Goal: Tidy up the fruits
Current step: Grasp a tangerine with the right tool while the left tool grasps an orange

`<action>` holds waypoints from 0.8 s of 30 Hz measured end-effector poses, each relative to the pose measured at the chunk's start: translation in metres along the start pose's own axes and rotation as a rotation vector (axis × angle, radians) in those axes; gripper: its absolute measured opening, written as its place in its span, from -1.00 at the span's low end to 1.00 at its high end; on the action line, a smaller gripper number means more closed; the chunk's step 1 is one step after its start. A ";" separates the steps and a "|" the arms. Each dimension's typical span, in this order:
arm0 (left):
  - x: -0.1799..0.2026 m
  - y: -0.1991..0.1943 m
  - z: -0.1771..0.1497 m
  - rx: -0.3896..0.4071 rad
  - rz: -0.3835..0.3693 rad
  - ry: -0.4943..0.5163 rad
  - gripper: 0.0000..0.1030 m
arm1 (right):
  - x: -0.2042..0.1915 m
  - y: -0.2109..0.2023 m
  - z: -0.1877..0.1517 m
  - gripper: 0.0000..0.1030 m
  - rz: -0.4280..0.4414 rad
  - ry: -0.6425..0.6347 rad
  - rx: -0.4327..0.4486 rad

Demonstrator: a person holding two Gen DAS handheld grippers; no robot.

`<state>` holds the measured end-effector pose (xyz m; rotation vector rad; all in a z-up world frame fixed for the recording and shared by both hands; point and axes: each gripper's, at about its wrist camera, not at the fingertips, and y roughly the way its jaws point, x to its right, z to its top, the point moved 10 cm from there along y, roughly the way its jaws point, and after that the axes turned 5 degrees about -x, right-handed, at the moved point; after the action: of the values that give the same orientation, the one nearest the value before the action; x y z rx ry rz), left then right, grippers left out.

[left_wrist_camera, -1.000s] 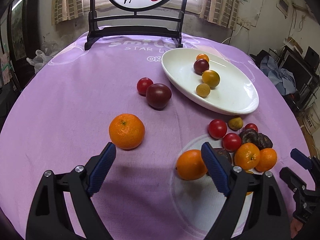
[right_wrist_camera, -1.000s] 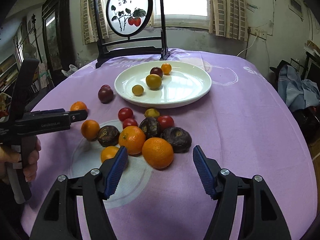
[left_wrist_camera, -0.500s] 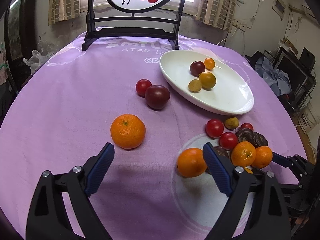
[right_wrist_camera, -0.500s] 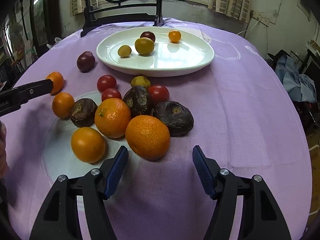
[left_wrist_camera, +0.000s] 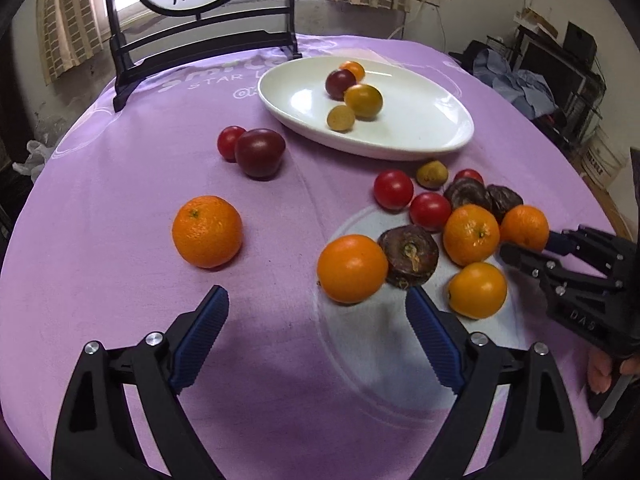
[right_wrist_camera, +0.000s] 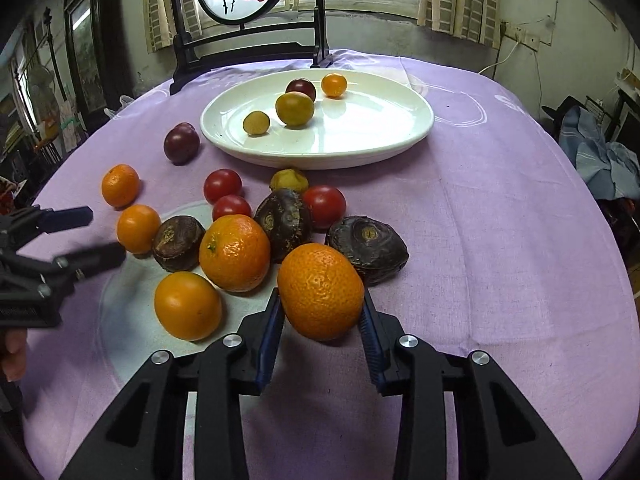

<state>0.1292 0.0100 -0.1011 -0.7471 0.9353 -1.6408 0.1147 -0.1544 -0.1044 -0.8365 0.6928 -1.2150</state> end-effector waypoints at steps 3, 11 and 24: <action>0.005 0.007 -0.004 -0.021 0.022 0.040 0.65 | -0.002 -0.003 -0.001 -0.27 0.011 -0.002 0.003; 0.004 0.023 0.009 0.020 0.030 0.032 0.20 | -0.012 -0.014 0.000 -0.27 0.060 -0.015 0.026; 0.019 -0.007 0.023 0.090 -0.044 -0.028 -0.27 | -0.006 -0.032 0.012 -0.27 0.041 0.008 0.115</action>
<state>0.1409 -0.0119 -0.0833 -0.7315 0.8248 -1.6949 0.1072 -0.1510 -0.0708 -0.7193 0.6372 -1.2103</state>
